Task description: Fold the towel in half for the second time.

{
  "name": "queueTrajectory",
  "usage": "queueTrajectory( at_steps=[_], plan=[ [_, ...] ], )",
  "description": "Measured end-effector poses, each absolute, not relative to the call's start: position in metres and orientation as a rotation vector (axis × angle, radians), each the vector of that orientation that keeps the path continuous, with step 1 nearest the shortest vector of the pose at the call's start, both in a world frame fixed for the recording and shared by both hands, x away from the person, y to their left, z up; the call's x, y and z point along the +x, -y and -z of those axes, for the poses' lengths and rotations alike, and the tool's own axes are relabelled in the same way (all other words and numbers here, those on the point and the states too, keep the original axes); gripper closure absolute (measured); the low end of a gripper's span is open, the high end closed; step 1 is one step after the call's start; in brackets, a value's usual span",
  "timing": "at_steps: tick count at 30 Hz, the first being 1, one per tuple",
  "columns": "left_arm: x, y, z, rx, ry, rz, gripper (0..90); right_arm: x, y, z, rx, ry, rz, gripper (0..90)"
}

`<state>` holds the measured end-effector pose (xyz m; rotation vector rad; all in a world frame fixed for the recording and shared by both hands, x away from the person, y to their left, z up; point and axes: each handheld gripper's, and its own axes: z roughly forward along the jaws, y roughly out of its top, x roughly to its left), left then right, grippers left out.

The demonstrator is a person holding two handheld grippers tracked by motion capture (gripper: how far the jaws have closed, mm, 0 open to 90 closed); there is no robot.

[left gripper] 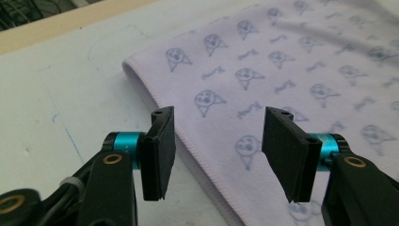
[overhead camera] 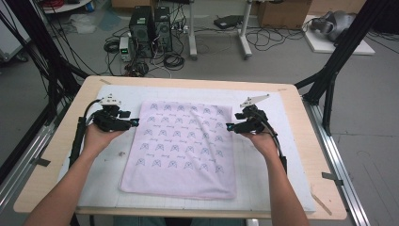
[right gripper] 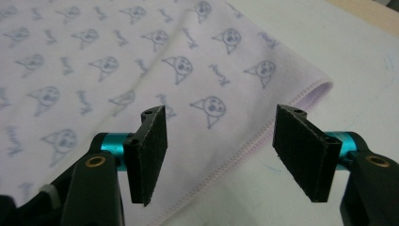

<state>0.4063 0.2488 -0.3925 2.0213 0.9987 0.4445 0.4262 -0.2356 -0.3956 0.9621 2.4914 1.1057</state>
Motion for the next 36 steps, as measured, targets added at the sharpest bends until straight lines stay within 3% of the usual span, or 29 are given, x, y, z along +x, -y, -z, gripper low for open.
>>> queueTrajectory(
  at_steps=[18, 23, 26, 29, 36],
  plan=[
    [0.434, -0.247, 0.440, 2.078, -1.160, -0.413, 53.7, 0.451, 0.229, 0.441, 1.127, -2.456, -1.007, 42.6],
    [0.432, -0.245, 0.441, 2.058, -1.174, -0.421, 59.1, 0.451, 0.232, 0.442, 1.195, -2.430, -1.039, 54.3],
    [0.430, -0.240, 0.439, 2.101, -1.113, -0.419, 75.5, 0.451, 0.229, 0.441, 1.219, -2.439, -1.048, 68.8],
    [0.431, -0.242, 0.440, 2.075, -1.141, -0.372, 81.5, 0.451, 0.228, 0.442, 1.241, -2.465, -1.111, 82.8],
    [0.431, -0.245, 0.439, 2.037, -1.154, -0.344, 85.7, 0.451, 0.231, 0.442, 1.279, -2.459, -1.160, 85.5]
  ],
)
